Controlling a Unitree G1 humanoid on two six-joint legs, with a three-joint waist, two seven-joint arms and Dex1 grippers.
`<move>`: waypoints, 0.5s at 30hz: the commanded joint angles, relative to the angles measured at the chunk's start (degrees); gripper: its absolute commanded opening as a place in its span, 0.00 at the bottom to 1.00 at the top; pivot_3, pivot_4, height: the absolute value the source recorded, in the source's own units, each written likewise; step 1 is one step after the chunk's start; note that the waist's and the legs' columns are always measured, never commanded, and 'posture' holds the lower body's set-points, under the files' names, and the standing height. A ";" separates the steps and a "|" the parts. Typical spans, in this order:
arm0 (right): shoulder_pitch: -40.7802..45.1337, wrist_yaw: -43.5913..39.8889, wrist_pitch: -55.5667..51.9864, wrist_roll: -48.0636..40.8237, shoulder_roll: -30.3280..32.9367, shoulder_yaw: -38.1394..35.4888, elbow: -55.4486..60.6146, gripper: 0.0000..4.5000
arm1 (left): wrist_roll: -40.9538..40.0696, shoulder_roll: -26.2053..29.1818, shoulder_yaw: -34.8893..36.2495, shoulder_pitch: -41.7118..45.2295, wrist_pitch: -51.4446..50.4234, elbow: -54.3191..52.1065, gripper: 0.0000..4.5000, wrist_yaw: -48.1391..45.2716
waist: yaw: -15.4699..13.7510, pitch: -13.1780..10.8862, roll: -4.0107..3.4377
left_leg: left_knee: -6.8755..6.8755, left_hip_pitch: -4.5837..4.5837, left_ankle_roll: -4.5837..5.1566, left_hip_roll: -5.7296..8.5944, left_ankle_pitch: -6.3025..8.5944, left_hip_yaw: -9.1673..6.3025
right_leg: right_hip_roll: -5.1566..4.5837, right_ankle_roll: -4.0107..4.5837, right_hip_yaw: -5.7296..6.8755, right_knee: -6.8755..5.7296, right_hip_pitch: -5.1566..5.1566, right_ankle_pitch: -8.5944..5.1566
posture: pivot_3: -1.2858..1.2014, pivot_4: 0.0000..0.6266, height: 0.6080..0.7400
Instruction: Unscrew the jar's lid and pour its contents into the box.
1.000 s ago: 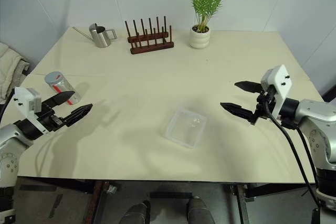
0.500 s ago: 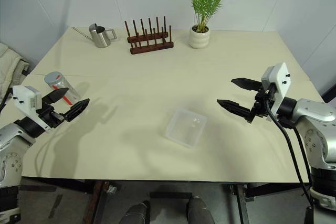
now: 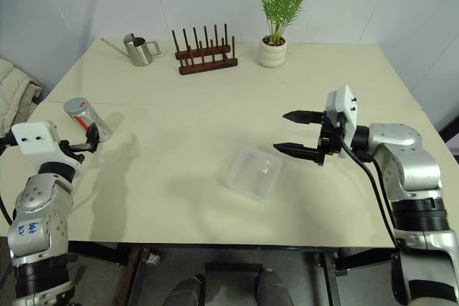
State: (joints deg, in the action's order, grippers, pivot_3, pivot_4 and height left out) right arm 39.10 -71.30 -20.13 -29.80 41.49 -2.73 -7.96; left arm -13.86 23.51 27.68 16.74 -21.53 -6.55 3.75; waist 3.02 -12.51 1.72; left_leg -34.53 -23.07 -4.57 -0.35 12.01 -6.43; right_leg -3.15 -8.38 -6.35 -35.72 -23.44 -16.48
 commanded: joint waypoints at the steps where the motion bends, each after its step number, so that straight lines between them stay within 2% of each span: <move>1: 2.09 -1.40 2.22 0.83 -1.01 -0.05 -1.43 1.00 | 2.60 0.80 2.13 1.99 5.72 5.77 1.00 2.58 | 0.01 0.00 0.00 | 0.00 -0.02 0.00 -0.01 0.00 0.00 | 0.01 -0.01 0.00 0.01 -0.01 0.01 | 0.52 0.24 1.00; 8: 3.19 -2.17 2.54 1.89 -2.19 0.20 -2.66 1.00 | 3.92 2.67 1.33 4.59 10.80 13.65 1.00 2.05 | -0.46 0.00 0.00 | 0.02 -0.11 -0.06 0.00 0.05 -0.01 | -0.01 -0.07 0.00 0.05 -0.05 0.04 | 0.52 0.24 1.00; 15: 4.01 -2.18 2.70 2.69 -3.03 0.16 -2.88 1.00 | 4.07 4.79 -1.82 9.75 15.89 23.42 1.00 -3.03 | -0.73 0.00 0.00 | 0.01 -0.09 -0.06 0.01 0.04 -0.01 | -0.01 -0.08 0.01 0.02 -0.04 0.05 | 0.52 0.24 1.00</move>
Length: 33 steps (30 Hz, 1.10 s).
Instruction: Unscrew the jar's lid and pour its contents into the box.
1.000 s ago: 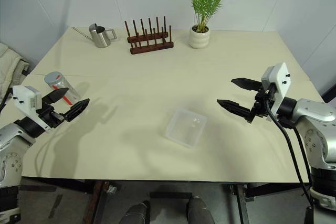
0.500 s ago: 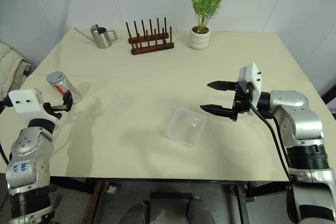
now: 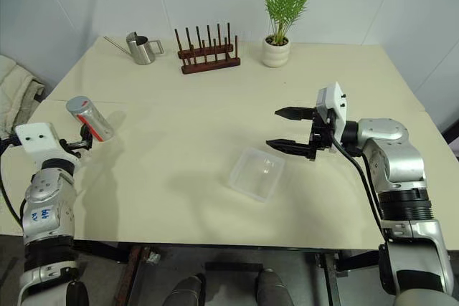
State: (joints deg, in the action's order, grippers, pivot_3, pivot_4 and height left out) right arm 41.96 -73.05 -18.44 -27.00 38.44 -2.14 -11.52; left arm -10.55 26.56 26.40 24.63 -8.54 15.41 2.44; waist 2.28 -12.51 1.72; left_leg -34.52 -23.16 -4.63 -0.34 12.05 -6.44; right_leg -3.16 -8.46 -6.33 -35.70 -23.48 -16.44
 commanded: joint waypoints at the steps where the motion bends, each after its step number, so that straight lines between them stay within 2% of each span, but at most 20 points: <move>1: 1.13 -0.44 1.06 -0.03 0.00 -0.51 0.70 1.00 | 0.72 1.86 -0.70 2.24 3.36 2.16 1.00 -1.89 | 0.03 0.00 0.00 | 0.01 0.00 0.00 0.00 0.00 0.00 | 0.00 0.00 0.00 0.01 0.00 0.00 | 0.52 0.24 1.00; 13: -0.11 1.02 0.20 0.15 0.42 -1.40 2.34 1.00 | 1.37 1.96 -2.55 6.31 6.65 8.72 1.00 -1.97 | -0.23 0.00 0.00 | 0.12 0.00 0.00 0.00 0.00 0.00 | -0.01 -0.02 0.00 0.01 -0.05 0.01 | 0.52 0.24 1.00; 33: 1.29 2.26 0.86 1.18 -0.16 -1.11 0.93 1.00 | 2.36 5.58 -4.25 16.75 18.72 30.41 1.00 -5.52 | -0.48 0.00 0.00 | 0.20 -0.01 0.00 -0.01 0.00 0.00 | -0.01 -0.03 0.01 0.02 -0.10 0.01 | 0.52 0.24 1.00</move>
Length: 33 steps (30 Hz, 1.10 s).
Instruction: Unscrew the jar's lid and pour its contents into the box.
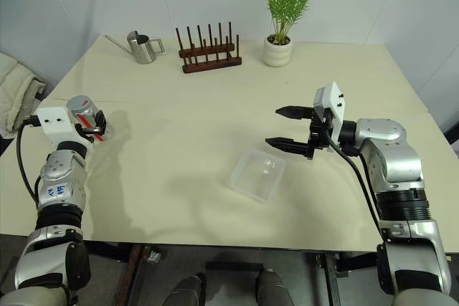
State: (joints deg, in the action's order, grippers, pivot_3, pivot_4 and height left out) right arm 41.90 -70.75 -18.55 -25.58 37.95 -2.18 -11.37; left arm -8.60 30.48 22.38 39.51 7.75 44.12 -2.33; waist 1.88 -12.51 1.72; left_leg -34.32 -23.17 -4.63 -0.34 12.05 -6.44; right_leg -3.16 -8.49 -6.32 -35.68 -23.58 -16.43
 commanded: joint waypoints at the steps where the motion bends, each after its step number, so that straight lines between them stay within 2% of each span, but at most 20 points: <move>1: 1.38 0.05 1.00 -0.15 0.37 -1.08 0.74 1.00 | 0.33 1.78 -0.28 2.27 2.55 2.46 1.00 -0.97 | -0.10 0.00 0.00 | 0.00 0.00 0.00 0.00 0.00 0.00 | 0.00 0.00 0.00 0.00 0.00 0.00 | 0.52 0.24 1.00; 3: 1.43 0.33 0.89 -0.03 0.38 -1.17 0.76 1.00 | 0.32 1.94 -0.56 2.73 2.98 3.48 1.00 -1.36 | -0.08 0.00 0.00 | -0.01 0.00 0.00 0.00 0.00 0.00 | 0.00 0.00 0.00 0.00 0.00 0.00 | 0.52 0.24 1.00; 6: 1.18 0.44 0.63 0.02 0.60 -1.27 1.05 1.00 | 0.28 1.87 -0.88 3.28 4.35 4.57 0.86 -1.82 | -0.08 0.00 0.00 | 0.00 0.00 0.00 0.00 0.00 0.00 | 0.00 0.00 0.00 -0.01 0.00 0.00 | 0.52 0.24 1.00; 12: 1.03 0.85 0.37 0.05 0.68 -1.32 1.50 1.00 | -0.06 1.49 -1.15 4.61 6.60 6.73 0.45 -3.31 | 0.00 0.00 0.00 | 0.01 0.00 0.00 0.00 0.00 0.00 | 0.00 0.00 0.00 -0.01 -0.01 0.00 | 0.52 0.24 1.00; 20: -0.13 2.23 -0.96 -0.47 1.39 -2.00 4.31 1.00 | -1.79 0.75 -1.25 2.41 5.42 2.30 0.45 -7.41 | -0.04 0.00 0.00 | 0.02 0.00 0.00 0.00 0.00 0.00 | 0.00 0.00 0.00 -0.02 -0.03 0.00 | 0.52 0.24 1.00; 26: -0.94 8.43 -4.51 -1.21 0.39 -2.96 10.64 1.00 | -5.70 -1.86 -5.50 -6.13 -4.07 -20.23 0.45 -16.37 | -0.18 0.00 0.00 | 0.07 -0.02 0.00 -0.01 0.00 0.00 | -0.02 0.02 0.00 -0.03 -0.04 -0.01 | 0.52 0.24 1.00; 33: -1.78 19.29 -9.60 -2.73 -4.07 -3.36 20.73 1.00 | -12.45 -2.35 -10.81 -8.55 -18.12 -39.62 0.45 -24.84 | -0.06 0.00 0.00 | 0.04 -0.01 -0.01 -0.01 -0.01 0.00 | -0.01 0.03 -0.01 -0.08 -0.04 -0.02 | 0.52 0.24 1.00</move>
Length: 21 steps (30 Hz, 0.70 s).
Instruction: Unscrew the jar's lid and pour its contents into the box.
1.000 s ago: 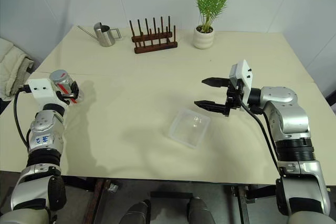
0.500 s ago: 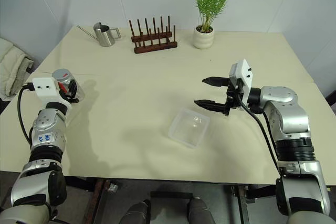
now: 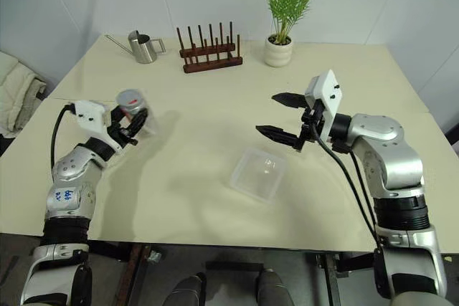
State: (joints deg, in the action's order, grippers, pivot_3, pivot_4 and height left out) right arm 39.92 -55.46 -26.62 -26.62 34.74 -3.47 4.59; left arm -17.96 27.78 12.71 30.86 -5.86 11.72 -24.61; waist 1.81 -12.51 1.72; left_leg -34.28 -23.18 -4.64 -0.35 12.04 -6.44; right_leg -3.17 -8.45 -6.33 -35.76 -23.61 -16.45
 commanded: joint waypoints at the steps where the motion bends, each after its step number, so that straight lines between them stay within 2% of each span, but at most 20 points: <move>1: 0.19 7.50 -2.94 -2.04 -2.60 -2.44 6.88 1.00 | -3.98 0.16 -2.40 0.32 -6.87 -9.50 0.45 -3.66 | 0.03 0.00 0.00 | 0.00 0.00 0.00 0.00 0.00 0.00 | 0.00 0.00 0.00 0.00 0.01 0.00 | 0.52 0.24 1.00; 6: -0.59 17.00 -9.14 -3.52 -7.04 -2.01 15.26 1.00 | -6.84 -0.73 -4.96 1.59 -13.42 -13.33 0.45 -6.92 | 0.09 0.00 0.00 | 0.00 0.01 0.00 -0.01 0.00 -0.01 | 0.00 0.03 0.00 -0.02 -0.01 -0.02 | 0.52 0.24 1.00; 12: 0.87 30.89 -20.94 -5.62 -14.18 0.45 24.13 1.00 | -9.74 0.97 -11.12 6.70 -18.08 -10.95 0.45 -21.66 | 0.01 0.00 0.00 | 0.00 0.00 0.01 -0.01 -0.01 -0.03 | 0.02 0.08 0.02 -0.05 -0.02 -0.04 | 0.52 0.24 1.00; 21: -0.29 38.82 -23.86 -4.23 -19.27 5.02 29.36 1.00 | -7.98 -0.12 -13.42 9.96 -12.56 -8.94 0.45 -30.36 | 0.30 0.01 -0.02 | 0.20 -0.02 0.01 -0.11 -0.01 -0.02 | 0.07 0.16 0.02 0.06 -0.11 -0.09 | 0.52 0.24 1.00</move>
State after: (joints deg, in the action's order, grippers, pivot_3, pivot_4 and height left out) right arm 39.52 -17.85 -50.54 -31.38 15.83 0.73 30.44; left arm -26.34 27.58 -0.90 39.13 -20.84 3.54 -53.40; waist 2.11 -12.50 1.70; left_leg -34.06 -23.21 -4.63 -0.46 12.03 -6.46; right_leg -3.10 -8.28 -6.31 -35.69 -23.73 -16.54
